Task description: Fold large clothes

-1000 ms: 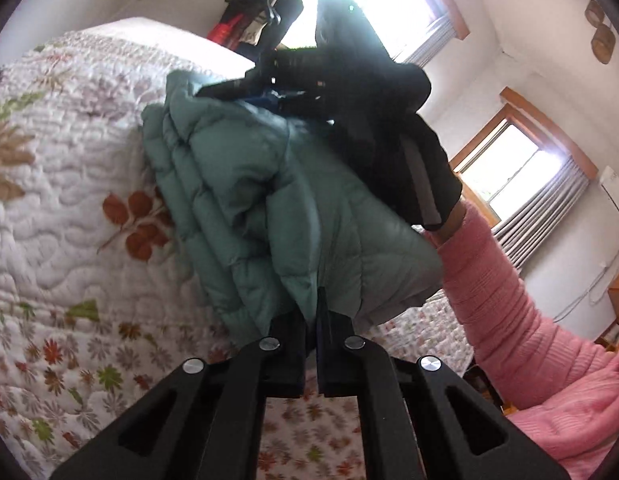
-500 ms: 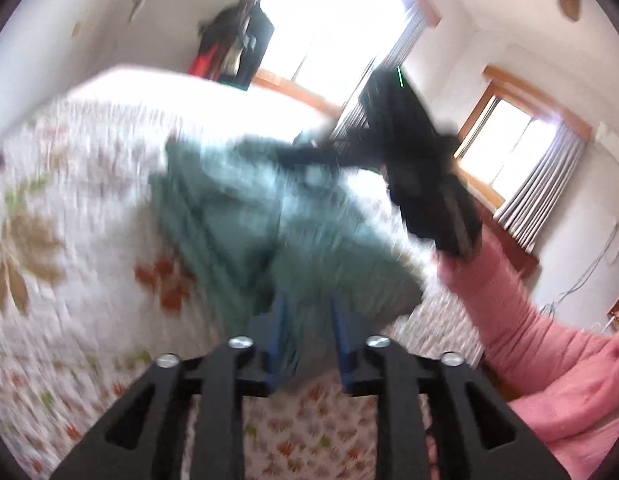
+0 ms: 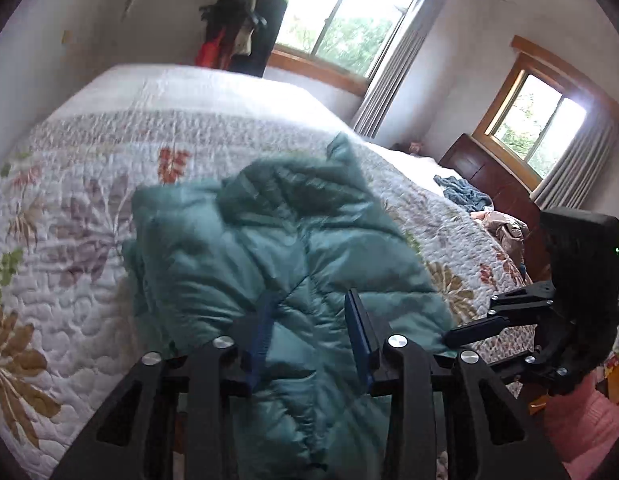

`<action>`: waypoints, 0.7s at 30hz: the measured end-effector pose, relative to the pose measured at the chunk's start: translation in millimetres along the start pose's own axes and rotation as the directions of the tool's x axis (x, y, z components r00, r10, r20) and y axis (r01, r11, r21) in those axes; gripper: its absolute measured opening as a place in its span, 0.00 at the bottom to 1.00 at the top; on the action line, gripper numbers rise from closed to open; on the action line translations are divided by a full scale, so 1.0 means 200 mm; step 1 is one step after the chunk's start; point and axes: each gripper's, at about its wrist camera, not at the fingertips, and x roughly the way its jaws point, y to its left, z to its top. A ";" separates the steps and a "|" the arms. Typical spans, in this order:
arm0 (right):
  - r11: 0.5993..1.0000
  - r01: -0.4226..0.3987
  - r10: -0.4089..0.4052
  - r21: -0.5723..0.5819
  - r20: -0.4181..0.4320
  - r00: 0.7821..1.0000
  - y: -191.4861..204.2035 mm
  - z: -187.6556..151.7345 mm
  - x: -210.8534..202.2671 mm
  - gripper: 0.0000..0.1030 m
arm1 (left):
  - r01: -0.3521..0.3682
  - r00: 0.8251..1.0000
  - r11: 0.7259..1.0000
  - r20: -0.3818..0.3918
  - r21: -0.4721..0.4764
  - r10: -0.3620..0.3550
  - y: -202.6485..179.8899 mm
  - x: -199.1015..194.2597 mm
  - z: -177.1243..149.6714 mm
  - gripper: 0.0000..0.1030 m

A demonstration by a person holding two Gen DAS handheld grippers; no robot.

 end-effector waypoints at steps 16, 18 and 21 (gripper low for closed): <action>0.996 -0.016 0.003 0.091 0.133 0.991 -0.11 -0.05 -0.17 0.69 | -0.240 0.970 0.962 0.011 -0.127 0.243 0.01 -0.19 -0.08 0.86; 0.991 -0.008 -0.011 0.133 0.140 0.990 -0.16 -0.06 -0.17 0.72 | -0.239 0.971 0.961 -0.036 -0.142 0.237 0.05 -0.14 -0.08 0.87; 0.981 -0.005 -0.020 0.194 0.126 0.992 -0.29 -0.06 -0.11 0.74 | -0.202 0.978 0.960 -0.093 -0.196 0.187 0.12 -0.07 -0.10 0.89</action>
